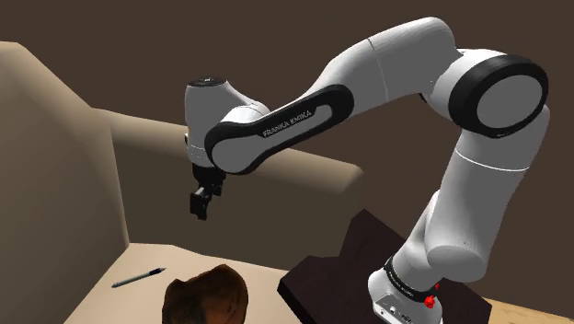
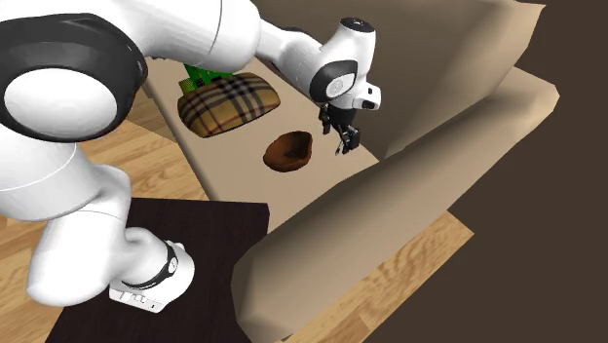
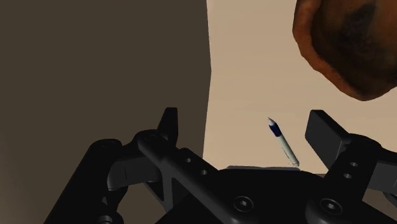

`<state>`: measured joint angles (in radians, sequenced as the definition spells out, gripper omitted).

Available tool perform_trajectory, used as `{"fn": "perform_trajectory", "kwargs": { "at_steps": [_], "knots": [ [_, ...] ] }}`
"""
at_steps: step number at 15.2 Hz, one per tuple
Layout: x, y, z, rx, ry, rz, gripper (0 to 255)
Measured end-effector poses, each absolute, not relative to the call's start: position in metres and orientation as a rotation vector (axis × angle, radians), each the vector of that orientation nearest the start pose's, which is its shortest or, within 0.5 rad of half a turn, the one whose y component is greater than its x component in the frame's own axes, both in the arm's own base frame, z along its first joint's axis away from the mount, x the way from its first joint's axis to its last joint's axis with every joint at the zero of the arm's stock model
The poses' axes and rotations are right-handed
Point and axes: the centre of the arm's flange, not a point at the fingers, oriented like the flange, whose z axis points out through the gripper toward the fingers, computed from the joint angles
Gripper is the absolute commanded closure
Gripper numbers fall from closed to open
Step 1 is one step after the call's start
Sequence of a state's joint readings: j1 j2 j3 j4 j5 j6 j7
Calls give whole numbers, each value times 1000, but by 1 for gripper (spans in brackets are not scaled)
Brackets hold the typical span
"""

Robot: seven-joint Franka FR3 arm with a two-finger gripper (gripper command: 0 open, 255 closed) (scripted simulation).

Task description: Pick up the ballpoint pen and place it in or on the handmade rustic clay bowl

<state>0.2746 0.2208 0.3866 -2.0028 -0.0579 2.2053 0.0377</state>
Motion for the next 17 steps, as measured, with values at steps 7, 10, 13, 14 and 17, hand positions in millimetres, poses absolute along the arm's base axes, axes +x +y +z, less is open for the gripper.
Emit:
{"fn": "perform_trajectory", "kwargs": {
  "at_steps": [7, 10, 13, 14, 17],
  "knots": [
    [484, 437, 307, -2907, -1151, 1, 0],
    [483, 470, 287, -2889, -1218, -8, 0],
    [486, 480, 271, -2883, -1237, -11, 0],
    [486, 481, 265, -2883, -1239, -11, 0],
    [485, 483, 251, -2883, -1240, -12, 0]
  ]
}}
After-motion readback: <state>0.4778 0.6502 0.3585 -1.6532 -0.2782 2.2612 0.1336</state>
